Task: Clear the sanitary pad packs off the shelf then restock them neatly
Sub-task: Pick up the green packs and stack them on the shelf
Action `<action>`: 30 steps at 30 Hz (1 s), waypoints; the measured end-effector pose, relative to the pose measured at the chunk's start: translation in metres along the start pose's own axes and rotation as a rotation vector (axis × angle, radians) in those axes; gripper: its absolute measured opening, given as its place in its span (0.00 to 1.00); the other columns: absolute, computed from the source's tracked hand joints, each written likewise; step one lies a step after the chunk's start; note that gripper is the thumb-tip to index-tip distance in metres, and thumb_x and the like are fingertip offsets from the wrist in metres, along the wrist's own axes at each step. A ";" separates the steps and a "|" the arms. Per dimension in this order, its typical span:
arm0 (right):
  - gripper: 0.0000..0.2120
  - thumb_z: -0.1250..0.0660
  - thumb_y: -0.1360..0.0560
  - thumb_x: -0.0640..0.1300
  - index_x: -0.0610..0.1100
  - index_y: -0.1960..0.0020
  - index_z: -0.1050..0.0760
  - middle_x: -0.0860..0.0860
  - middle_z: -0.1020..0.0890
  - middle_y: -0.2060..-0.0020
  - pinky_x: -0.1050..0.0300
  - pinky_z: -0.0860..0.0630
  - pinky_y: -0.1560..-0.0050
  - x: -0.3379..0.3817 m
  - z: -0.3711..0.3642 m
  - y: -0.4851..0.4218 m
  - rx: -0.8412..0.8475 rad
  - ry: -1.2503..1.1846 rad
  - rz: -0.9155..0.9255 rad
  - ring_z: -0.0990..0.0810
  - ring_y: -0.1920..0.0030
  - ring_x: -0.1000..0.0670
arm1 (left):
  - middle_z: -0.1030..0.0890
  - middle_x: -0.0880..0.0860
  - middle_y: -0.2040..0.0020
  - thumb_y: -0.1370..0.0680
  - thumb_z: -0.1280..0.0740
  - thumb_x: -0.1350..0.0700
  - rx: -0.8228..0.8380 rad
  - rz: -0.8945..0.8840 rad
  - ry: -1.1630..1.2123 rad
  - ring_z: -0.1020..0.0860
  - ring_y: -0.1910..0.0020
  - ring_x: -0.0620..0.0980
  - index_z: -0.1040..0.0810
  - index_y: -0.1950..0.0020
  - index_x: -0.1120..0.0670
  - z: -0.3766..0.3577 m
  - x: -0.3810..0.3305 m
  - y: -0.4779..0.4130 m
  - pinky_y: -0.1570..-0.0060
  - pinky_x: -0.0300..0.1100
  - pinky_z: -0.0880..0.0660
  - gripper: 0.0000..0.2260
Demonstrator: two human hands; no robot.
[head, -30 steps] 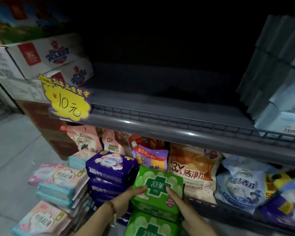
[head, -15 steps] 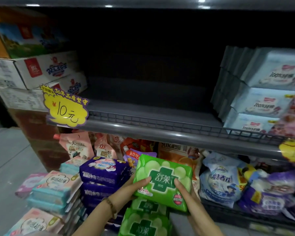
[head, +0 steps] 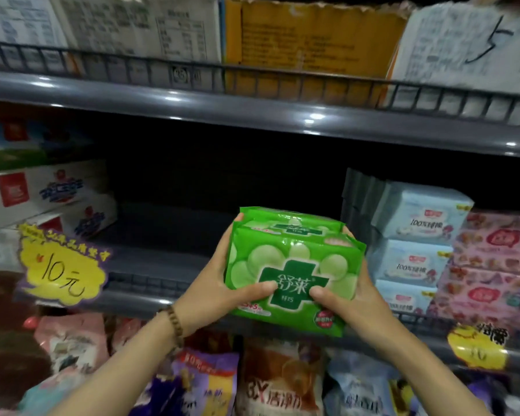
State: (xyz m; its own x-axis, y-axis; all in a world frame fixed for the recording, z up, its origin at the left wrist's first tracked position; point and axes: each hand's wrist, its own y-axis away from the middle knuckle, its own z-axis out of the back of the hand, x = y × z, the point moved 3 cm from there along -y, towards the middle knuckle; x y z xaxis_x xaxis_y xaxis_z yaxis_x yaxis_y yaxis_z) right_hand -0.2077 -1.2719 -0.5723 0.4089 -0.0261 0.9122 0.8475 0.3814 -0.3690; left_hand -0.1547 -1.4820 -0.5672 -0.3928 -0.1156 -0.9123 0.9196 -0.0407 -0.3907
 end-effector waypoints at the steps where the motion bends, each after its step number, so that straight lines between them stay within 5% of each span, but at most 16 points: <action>1: 0.56 0.23 0.46 0.56 0.56 0.25 0.49 0.61 0.20 0.45 0.68 0.23 0.53 0.000 0.004 -0.015 0.010 0.034 0.029 0.20 0.45 0.62 | 0.24 0.39 0.37 0.34 0.22 0.55 0.002 -0.016 -0.006 0.22 0.41 0.41 0.50 0.30 0.29 0.003 0.003 -0.016 0.49 0.38 0.22 0.47; 8: 0.62 0.17 0.42 0.42 0.58 0.25 0.59 0.60 0.27 0.36 0.70 0.26 0.48 -0.037 0.025 -0.104 0.090 0.098 0.071 0.23 0.40 0.63 | 0.24 0.41 0.38 0.36 0.22 0.55 0.059 -0.040 -0.068 0.22 0.42 0.40 0.57 0.29 0.32 0.015 0.046 -0.116 0.51 0.37 0.22 0.52; 13: 0.64 0.21 0.39 0.37 0.60 0.27 0.67 0.61 0.28 0.36 0.69 0.26 0.46 -0.090 0.040 -0.126 0.215 0.157 -0.020 0.24 0.39 0.64 | 0.29 0.40 0.34 0.42 0.21 0.40 0.147 0.012 -0.219 0.28 0.36 0.36 0.65 0.29 0.35 0.009 0.105 -0.140 0.40 0.35 0.28 0.58; 17: 0.60 0.21 0.36 0.35 0.57 0.25 0.63 0.58 0.29 0.32 0.64 0.27 0.40 -0.122 0.049 -0.120 0.307 0.233 -0.088 0.27 0.34 0.60 | 0.33 0.37 0.33 0.44 0.24 0.34 0.227 0.099 -0.293 0.30 0.36 0.32 0.58 0.28 0.35 0.007 0.129 -0.135 0.40 0.29 0.31 0.56; 19: 0.60 0.20 0.36 0.39 0.56 0.24 0.62 0.56 0.31 0.30 0.61 0.27 0.37 -0.124 0.049 -0.115 0.251 0.239 -0.094 0.28 0.33 0.59 | 0.37 0.36 0.32 0.44 0.27 0.30 0.215 0.072 -0.430 0.35 0.33 0.34 0.57 0.32 0.29 0.008 0.127 -0.136 0.33 0.33 0.36 0.51; 21: 0.56 0.22 0.36 0.54 0.62 0.25 0.59 0.56 0.38 0.26 0.58 0.34 0.30 -0.112 0.044 -0.107 0.107 0.323 -0.006 0.35 0.29 0.60 | 0.40 0.38 0.32 0.43 0.30 0.28 0.202 0.047 -0.567 0.39 0.32 0.36 0.59 0.31 0.27 0.010 0.119 -0.138 0.33 0.32 0.40 0.50; 24: 0.36 0.41 0.28 0.70 0.68 0.26 0.54 0.64 0.53 0.24 0.57 0.53 0.25 -0.085 0.034 -0.083 -0.019 0.703 0.237 0.56 0.24 0.62 | 0.40 0.42 0.28 0.42 0.32 0.26 0.197 0.004 -0.674 0.37 0.33 0.37 0.53 0.29 0.31 0.011 0.105 -0.143 0.35 0.29 0.38 0.47; 27: 0.26 0.58 0.22 0.68 0.67 0.25 0.53 0.64 0.59 0.24 0.54 0.63 0.24 -0.085 0.020 -0.064 0.118 1.117 0.359 0.62 0.24 0.58 | 0.44 0.44 0.25 0.36 0.31 0.33 0.294 0.017 -0.824 0.39 0.30 0.40 0.53 0.26 0.35 0.008 0.102 -0.148 0.32 0.33 0.38 0.45; 30: 0.26 0.56 0.19 0.64 0.60 0.24 0.45 0.56 0.50 0.22 0.47 0.56 0.27 -0.099 0.017 -0.059 0.159 1.278 0.325 0.54 0.22 0.51 | 0.53 0.44 0.23 0.32 0.30 0.37 0.332 0.037 -0.896 0.50 0.25 0.42 0.54 0.24 0.40 0.002 0.109 -0.154 0.30 0.34 0.47 0.45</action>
State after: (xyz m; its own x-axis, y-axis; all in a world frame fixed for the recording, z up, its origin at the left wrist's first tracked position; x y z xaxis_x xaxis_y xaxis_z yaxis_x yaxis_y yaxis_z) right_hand -0.3035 -1.2758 -0.6375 0.6867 -0.7250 -0.0537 0.6383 0.6366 -0.4328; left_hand -0.3394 -1.4902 -0.6058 -0.3377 -0.8339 -0.4366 0.9408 -0.2854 -0.1827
